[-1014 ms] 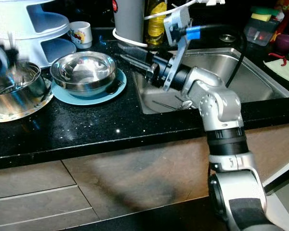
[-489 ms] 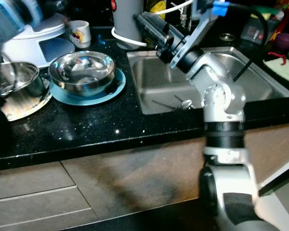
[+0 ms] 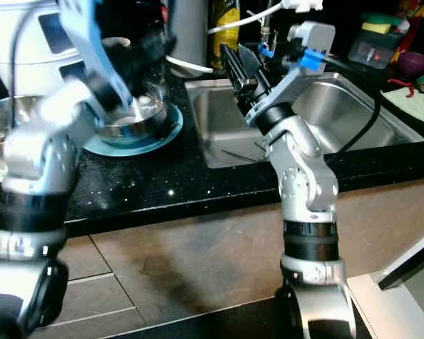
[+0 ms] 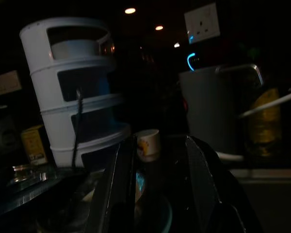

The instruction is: Kitchen organization

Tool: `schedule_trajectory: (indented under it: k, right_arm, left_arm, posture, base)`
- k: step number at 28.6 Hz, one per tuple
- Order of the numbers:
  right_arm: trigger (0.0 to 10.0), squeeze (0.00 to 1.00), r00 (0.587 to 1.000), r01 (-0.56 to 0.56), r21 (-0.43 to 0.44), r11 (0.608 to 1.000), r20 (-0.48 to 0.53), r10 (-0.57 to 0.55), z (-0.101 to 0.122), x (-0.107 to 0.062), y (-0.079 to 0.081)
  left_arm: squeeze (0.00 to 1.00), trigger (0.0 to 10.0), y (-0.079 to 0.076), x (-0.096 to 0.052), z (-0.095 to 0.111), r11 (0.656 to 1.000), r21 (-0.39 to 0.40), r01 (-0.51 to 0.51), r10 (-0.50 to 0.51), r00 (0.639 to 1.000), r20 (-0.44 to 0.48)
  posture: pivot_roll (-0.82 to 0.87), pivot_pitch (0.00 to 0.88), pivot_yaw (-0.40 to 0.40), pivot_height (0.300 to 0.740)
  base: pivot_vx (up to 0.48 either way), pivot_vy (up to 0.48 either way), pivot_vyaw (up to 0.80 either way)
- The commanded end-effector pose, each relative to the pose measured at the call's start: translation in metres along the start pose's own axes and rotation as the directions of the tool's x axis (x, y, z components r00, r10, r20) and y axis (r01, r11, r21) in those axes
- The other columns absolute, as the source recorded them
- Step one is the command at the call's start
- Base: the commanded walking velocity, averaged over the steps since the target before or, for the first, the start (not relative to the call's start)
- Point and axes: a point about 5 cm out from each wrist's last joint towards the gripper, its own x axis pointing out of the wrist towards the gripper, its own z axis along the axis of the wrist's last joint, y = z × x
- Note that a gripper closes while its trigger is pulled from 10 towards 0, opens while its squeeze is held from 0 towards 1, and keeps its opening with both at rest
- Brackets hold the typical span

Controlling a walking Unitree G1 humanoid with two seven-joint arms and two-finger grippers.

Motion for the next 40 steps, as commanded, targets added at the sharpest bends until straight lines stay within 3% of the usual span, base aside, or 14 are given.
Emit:
schedule_trajectory:
  k: [1, 2, 3, 4, 5, 6, 11, 15, 16, 20, 21, 29, 34, 40]
  right_arm:
    - [10.0, 0.00, 1.000, 0.009, -0.004, 1.000, 0.025, -0.009, 0.004, -0.001, 0.004]
    - [10.0, 0.00, 1.000, 0.009, -0.004, 1.000, 0.025, -0.009, 0.004, -0.001, 0.004]
    - [10.0, 0.23, 1.000, 0.017, 0.010, 1.000, 0.026, -0.017, 0.004, -0.002, 0.005]
    - [10.0, 0.74, 0.999, 0.022, 0.019, 1.000, 0.026, -0.023, 0.003, -0.003, 0.005]
    - [10.0, 0.74, 0.999, 0.022, 0.019, 1.000, 0.026, -0.023, 0.003, -0.003, 0.005]
    - [10.0, 1.00, 1.000, 0.018, 0.029, 0.999, 0.021, -0.019, 0.002, -0.005, 0.006]
    - [10.0, 1.00, 1.000, -0.011, 0.057, 0.998, 0.008, 0.011, -0.001, -0.009, 0.014]
    - [10.0, 1.00, 0.997, -0.074, 0.194, 0.978, 0.003, 0.075, -0.004, -0.012, 0.029]
    - [10.0, 0.44, 0.995, -0.095, 0.235, 0.967, 0.011, 0.095, -0.002, -0.013, 0.033]
    - [10.0, 0.44, 0.994, -0.109, 0.261, 0.959, 0.018, 0.108, -0.001, -0.013, 0.035]
    - [10.0, 0.00, 0.991, -0.131, 0.271, 0.954, 0.023, 0.130, 0.001, -0.014, 0.039]
    - [10.0, 0.00, 0.963, -0.263, 0.294, 0.919, 0.019, 0.270, 0.003, -0.018, 0.062]
    - [10.0, 0.00, 0.958, -0.246, 0.151, 0.957, -0.110, 0.264, -0.013, -0.021, 0.061]
    - [10.0, 0.00, 0.961, -0.225, 0.118, 0.967, -0.138, 0.240, -0.017, -0.021, 0.059]
  left_arm:
    - [0.00, 0.0, -0.008, -0.003, 0.008, 1.000, -0.011, 0.015, -0.015, 1.000, 0.025]
    - [0.00, 0.0, -0.008, -0.003, 0.008, 1.000, -0.011, 0.015, -0.015, 1.000, 0.025]
    - [0.00, 0.0, -0.009, -0.005, 0.007, 0.999, -0.044, 0.007, -0.006, 1.000, 0.027]
    - [0.00, 0.0, -0.011, -0.008, 0.006, 0.997, -0.076, 0.001, 0.002, 1.000, 0.030]
    - [0.00, 0.0, -0.011, -0.008, 0.006, 0.997, -0.076, 0.001, 0.002, 1.000, 0.030]
    - [0.00, 0.0, -0.011, -0.010, 0.004, 0.996, -0.091, -0.010, 0.012, 1.000, 0.025]
    - [0.00, 0.0, -0.013, -0.014, -0.002, 0.993, -0.116, -0.030, 0.032, 0.999, 0.013]
    - [0.00, 0.0, -0.017, -0.018, -0.012, 0.992, -0.115, -0.043, 0.041, 0.999, -0.023]
    - [0.00, 0.0, -0.018, -0.018, -0.014, 0.992, -0.116, -0.046, 0.042, 0.999, -0.033]
    - [0.00, 0.0, -0.019, -0.018, -0.015, 0.992, -0.118, -0.048, 0.043, 0.998, -0.039]
    - [0.00, 0.0, -0.020, -0.018, -0.017, 0.992, -0.116, -0.050, 0.044, 0.998, -0.051]
    - [0.00, 0.0, -0.024, -0.016, -0.025, 0.994, -0.099, -0.054, 0.046, 0.995, -0.084]
    - [0.00, 0.0, -0.028, -0.015, -0.024, 0.995, -0.094, -0.037, 0.030, 0.997, -0.077]
    - [0.00, 0.0, -0.030, -0.015, -0.022, 0.995, -0.092, -0.033, 0.027, 0.997, -0.069]
  posture:
    - [0.03, 0.214, -0.005, 0.740]
    - [0.03, 0.214, -0.005, 0.740]
    - [0.03, 0.214, -0.005, 0.740]
    - [0.03, 0.216, -0.007, 0.740]
    - [0.03, 0.216, -0.007, 0.740]
    - [0.03, 0.216, -0.007, 0.740]
    - [0.03, 0.214, -0.008, 0.740]
    - [0.03, 0.212, -0.003, 0.740]
    - [0.03, 0.209, -0.001, 0.740]
    - [0.03, 0.209, -0.001, 0.740]
    - [0.02, 0.205, 0.002, 0.740]
    - [0.02, 0.196, 0.006, 0.740]
    - [0.02, 0.196, 0.006, 0.740]
    - [0.02, 0.196, 0.006, 0.740]
  base:
    - [0.000, 0.000, 0.00]
    - [0.000, 0.000, 0.00]
    - [0.000, 0.000, 0.00]
    - [0.000, 0.000, 0.00]
    - [0.000, 0.000, 0.00]
    - [0.000, 0.000, 0.00]
    - [0.000, 0.000, 0.00]
    - [0.000, 0.000, 0.00]
    - [0.000, 0.000, 0.00]
    - [0.000, 0.000, 0.00]
    - [0.000, 0.000, 0.00]
    - [0.000, 0.000, 0.00]
    - [0.000, 0.000, 0.00]
    - [0.000, 0.000, 0.00]
